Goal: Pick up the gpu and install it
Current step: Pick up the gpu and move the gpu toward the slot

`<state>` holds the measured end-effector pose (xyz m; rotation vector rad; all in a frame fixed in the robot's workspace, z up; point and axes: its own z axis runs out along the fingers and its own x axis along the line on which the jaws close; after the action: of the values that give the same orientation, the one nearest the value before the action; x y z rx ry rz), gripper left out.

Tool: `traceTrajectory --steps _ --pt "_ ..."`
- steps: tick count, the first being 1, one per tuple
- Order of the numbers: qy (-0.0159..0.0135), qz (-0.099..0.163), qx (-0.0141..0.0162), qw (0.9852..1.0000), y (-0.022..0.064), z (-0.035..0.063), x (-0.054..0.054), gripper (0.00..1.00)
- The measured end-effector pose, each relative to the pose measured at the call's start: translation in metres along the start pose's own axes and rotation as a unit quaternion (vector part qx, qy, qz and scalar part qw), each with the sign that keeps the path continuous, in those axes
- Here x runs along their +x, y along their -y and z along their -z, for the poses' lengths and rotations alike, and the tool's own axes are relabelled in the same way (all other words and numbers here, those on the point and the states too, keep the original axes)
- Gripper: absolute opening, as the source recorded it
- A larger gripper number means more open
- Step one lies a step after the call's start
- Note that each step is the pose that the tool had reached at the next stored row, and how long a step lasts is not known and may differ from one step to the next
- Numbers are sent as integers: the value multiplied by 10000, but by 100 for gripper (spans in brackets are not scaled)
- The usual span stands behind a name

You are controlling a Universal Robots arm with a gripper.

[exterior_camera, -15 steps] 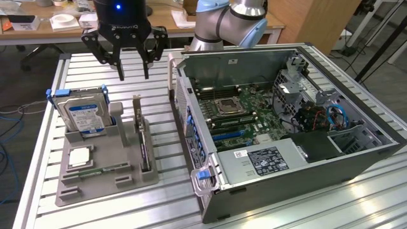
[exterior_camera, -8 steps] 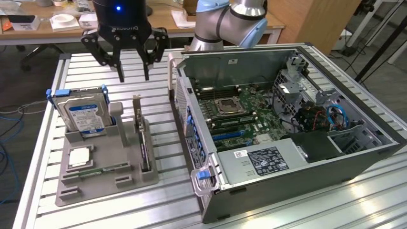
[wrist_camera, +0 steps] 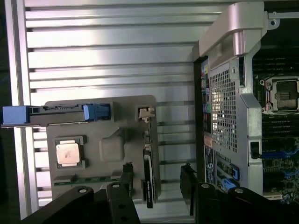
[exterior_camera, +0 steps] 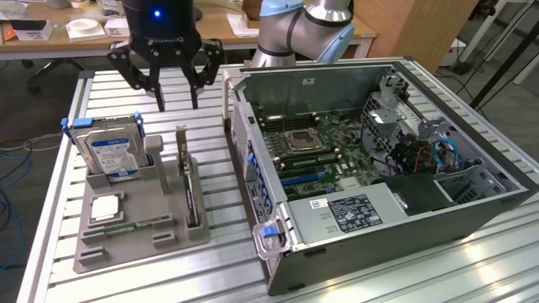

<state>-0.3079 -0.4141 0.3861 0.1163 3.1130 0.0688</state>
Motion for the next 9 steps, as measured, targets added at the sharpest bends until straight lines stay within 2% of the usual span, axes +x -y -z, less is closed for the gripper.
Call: traceTrajectory --steps 9 --pt "0 0 0 10000 82 3 -6 53"
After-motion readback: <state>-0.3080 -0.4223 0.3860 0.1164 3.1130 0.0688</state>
